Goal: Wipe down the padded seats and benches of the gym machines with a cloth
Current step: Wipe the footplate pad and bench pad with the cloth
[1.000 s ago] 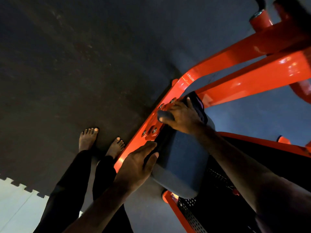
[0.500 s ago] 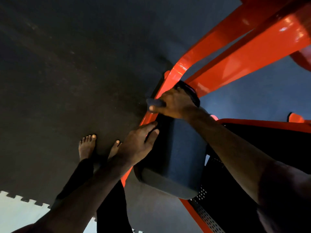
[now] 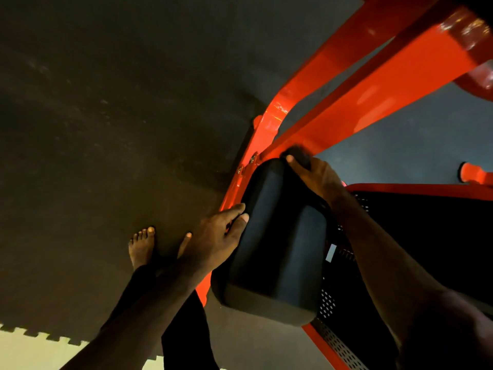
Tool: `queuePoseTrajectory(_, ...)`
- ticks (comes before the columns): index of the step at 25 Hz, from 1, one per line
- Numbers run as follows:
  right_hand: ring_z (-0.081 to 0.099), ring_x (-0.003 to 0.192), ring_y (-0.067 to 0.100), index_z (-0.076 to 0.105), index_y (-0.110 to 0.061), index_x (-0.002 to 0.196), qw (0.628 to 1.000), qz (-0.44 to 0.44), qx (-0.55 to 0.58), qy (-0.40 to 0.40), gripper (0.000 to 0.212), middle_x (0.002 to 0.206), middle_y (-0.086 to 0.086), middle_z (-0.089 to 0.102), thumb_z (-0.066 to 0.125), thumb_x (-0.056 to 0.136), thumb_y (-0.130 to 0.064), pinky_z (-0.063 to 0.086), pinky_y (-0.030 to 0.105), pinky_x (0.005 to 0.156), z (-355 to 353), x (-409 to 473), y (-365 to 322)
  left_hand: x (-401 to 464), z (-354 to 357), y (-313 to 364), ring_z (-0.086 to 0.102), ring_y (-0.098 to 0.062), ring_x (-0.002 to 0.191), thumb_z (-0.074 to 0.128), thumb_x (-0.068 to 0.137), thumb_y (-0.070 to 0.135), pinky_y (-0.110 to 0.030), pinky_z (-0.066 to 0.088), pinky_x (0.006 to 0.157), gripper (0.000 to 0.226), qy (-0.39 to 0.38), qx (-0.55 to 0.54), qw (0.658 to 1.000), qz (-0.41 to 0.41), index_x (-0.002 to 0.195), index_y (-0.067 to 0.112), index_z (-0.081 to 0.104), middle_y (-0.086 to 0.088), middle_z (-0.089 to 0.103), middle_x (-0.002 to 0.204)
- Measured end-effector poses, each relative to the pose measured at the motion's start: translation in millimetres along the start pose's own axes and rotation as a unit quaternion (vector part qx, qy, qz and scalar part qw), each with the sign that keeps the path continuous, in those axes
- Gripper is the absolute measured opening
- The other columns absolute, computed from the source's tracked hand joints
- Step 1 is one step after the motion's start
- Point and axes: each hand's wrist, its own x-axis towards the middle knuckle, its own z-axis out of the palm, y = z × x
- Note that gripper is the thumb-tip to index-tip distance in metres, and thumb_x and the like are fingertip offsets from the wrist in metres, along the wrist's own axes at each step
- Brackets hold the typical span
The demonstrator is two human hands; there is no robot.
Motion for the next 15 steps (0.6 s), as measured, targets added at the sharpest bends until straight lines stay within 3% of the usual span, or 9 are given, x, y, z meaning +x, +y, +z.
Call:
queuePoseTrajectory(3, 0.068, 0.119, 0.02, 0.068, -0.035, 0.123, 0.995, -0.098, -0.021, -0.011, 0.076, 0.121, -0.005, 0.075, 0.048, 0.08, -0.095, 0.053, 0.042, 0.102, 20.4, 12.4, -30.5, -0.9, -3.3, 9.7, 0.054, 0.007, 0.132, 0.055, 0.108, 0.042, -0.014, 0.04, 0.113, 0.042, 0.009, -0.028, 0.999, 0.021, 0.143, 0.021, 0.066, 0.009, 0.064, 0.145)
queuePoseTrajectory(6, 0.067, 0.12, 0.021, 0.066, -0.034, 0.124, 0.992, -0.121, -0.04, -0.025, 0.064, 0.122, -0.006, 0.073, 0.061, 0.084, -0.083, 0.052, 0.038, 0.1, 21.6, 15.9, -26.3, 0.4, -4.4, 10.9, 0.05, 0.01, 0.13, 0.056, 0.109, 0.034, 0.004, 0.032, 0.099, 0.04, -0.005, -0.021, 1.0, 0.019, 0.143, 0.017, 0.065, 0.008, 0.064, 0.144)
queuePoseTrajectory(9, 0.066, 0.126, 0.027, 0.058, -0.042, 0.138, 1.0, -0.02, 0.001, 0.019, 0.081, 0.131, 0.0, 0.071, 0.055, 0.077, -0.094, 0.053, 0.043, 0.104, 9.3, 0.0, 21.2, -0.3, -5.5, 13.5, 0.053, 0.007, 0.133, 0.05, 0.1, 0.051, -0.006, 0.037, 0.109, 0.057, -0.018, -0.029, 0.999, 0.014, 0.144, 0.018, 0.064, 0.008, 0.063, 0.145)
queuePoseTrajectory(11, 0.071, 0.114, 0.029, 0.067, -0.032, 0.128, 0.993, 0.029, 0.112, 0.032, 0.066, 0.116, 0.004, 0.076, 0.063, 0.084, -0.081, 0.057, 0.041, 0.096, 6.1, -14.8, 52.3, 1.6, -8.9, 13.2, 0.054, 0.003, 0.135, 0.047, 0.097, 0.056, -0.022, 0.042, 0.117, 0.062, -0.034, -0.04, 0.999, 0.01, 0.144, 0.02, 0.063, 0.008, 0.063, 0.146)
queuePoseTrajectory(13, 0.072, 0.109, 0.026, 0.068, -0.031, 0.13, 0.966, 0.084, 0.234, 0.074, 0.053, 0.115, 0.004, 0.075, 0.07, 0.09, -0.067, 0.057, 0.043, 0.099, 13.9, -36.0, 76.9, 1.1, -11.4, 12.3, 0.053, 0.002, 0.137, 0.044, 0.098, 0.06, -0.029, 0.042, 0.119, 0.062, -0.044, -0.025, 0.999, 0.014, 0.146, 0.024, 0.062, 0.011, 0.062, 0.147)
queuePoseTrajectory(15, 0.072, 0.109, 0.022, 0.068, -0.034, 0.131, 0.931, 0.144, 0.314, 0.114, 0.058, 0.117, -0.001, 0.076, 0.07, 0.087, -0.072, 0.057, 0.043, 0.102, 32.3, -72.6, 92.2, -0.1, -12.4, 12.5, 0.051, 0.003, 0.138, 0.044, 0.102, 0.057, -0.028, 0.041, 0.119, 0.057, -0.045, -0.015, 0.999, 0.021, 0.146, 0.024, 0.062, 0.011, 0.061, 0.148)
